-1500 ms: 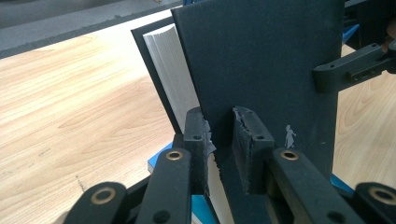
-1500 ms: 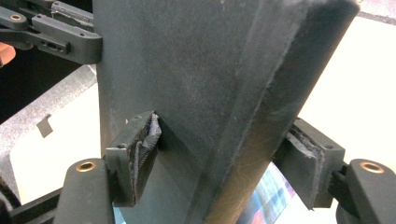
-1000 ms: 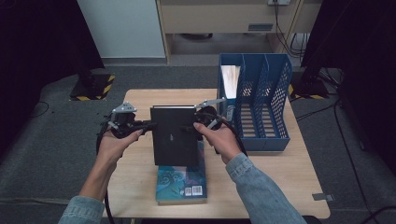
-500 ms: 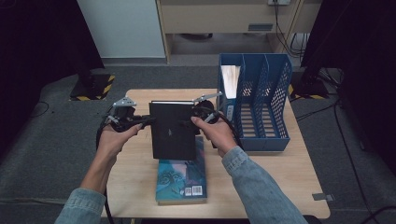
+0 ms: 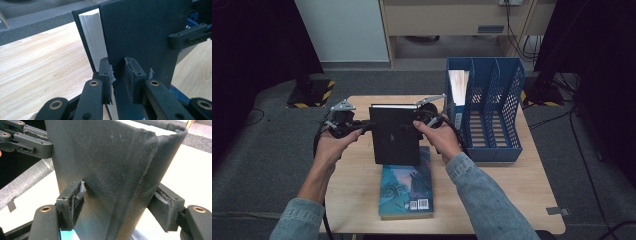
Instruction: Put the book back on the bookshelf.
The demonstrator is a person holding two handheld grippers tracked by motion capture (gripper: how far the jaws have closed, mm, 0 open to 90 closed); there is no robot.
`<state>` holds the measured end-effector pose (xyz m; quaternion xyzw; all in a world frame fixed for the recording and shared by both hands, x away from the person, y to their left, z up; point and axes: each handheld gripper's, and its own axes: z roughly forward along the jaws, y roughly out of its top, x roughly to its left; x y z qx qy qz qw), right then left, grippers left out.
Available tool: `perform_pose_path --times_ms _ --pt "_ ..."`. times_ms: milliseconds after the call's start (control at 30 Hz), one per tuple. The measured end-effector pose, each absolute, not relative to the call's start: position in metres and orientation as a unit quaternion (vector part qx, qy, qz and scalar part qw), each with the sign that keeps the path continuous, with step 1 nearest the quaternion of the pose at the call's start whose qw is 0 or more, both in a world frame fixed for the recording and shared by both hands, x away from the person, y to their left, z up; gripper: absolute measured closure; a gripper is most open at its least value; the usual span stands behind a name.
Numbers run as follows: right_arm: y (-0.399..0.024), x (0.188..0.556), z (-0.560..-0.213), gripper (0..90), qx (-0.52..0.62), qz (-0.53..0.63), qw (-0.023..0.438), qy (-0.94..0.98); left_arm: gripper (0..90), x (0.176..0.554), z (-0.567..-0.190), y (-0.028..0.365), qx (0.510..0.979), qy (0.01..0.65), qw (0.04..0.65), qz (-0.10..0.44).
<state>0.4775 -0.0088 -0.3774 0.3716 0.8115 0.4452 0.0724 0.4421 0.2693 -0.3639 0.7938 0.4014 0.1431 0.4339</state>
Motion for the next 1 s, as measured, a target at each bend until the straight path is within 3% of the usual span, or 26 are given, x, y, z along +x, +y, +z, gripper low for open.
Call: perform_pose_path --times_ms 700,1000 --pt "-0.012 0.420 -0.377 30.2 0.311 0.442 0.139 0.830 75.6 0.381 -0.374 0.270 0.779 0.397 0.460 0.155" --pt "-0.012 0.408 -0.376 22.6 0.275 0.429 0.140 0.849 74.9 0.365 -0.376 0.268 0.782 0.388 0.460 0.163"
